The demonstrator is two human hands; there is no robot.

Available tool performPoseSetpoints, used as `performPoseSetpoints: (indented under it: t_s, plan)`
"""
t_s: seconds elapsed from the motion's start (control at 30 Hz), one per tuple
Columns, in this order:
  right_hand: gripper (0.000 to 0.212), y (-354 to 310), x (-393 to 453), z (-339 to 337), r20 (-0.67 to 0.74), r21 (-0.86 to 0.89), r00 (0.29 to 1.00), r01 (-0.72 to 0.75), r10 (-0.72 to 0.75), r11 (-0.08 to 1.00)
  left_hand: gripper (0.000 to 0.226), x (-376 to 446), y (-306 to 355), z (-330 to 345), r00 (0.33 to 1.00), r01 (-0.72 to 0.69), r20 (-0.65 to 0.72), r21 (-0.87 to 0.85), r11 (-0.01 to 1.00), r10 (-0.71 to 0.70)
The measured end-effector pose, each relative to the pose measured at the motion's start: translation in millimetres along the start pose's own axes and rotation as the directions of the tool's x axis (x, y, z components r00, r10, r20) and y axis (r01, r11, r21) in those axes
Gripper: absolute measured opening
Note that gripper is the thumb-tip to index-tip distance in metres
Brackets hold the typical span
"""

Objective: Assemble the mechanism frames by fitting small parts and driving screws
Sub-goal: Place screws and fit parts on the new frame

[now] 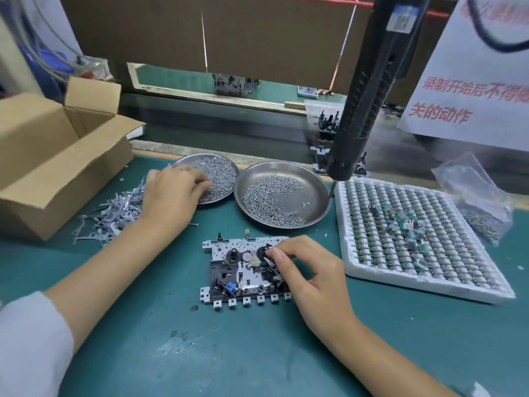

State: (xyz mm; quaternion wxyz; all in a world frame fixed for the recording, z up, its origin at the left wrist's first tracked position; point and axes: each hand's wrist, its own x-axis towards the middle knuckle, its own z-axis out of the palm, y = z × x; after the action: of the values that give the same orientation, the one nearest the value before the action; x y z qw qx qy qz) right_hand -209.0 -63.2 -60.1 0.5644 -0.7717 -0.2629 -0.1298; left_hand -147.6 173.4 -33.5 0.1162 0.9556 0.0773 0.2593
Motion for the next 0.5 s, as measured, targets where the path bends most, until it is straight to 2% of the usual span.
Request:
performPoseSetpoints:
  t_s: [0.07, 0.17, 0.3, 0.4, 0.5]
  plan:
    - [0.014, 0, 0, -1, 0.0, -0.01, 1.0, 0.007, -0.007, 1.0, 0.017, -3, 1, -4, 0.999, 0.035, -0.015, -0.125, 0.991, -0.037]
    - [0.012, -2, 3, -3, -0.024, -0.064, 0.998, 0.058, -0.059, 0.996, 0.013, -12, 5, -13, 0.994, 0.086, -0.026, -0.372, 0.924, -0.103]
    - [0.011, -2, 28, -12, -0.025, -0.287, 0.993, 0.106, -0.118, 0.952, 0.015, -34, 19, -21, 0.986, 0.119, -0.008, -0.657, 0.744, -0.165]
    - [0.027, 6, 65, -17, 0.099, -0.52, 0.994, 0.02, 0.037, 0.854, 0.026, -44, 29, -20, 0.987, 0.114, 0.02, -0.779, 0.616, -0.157]
    - [0.036, 15, 91, -17, 0.166, -0.632, 0.949, -0.108, 0.27, 0.767, 0.025, -47, 32, -19, 0.989, 0.112, 0.029, -0.799, 0.591, -0.147]
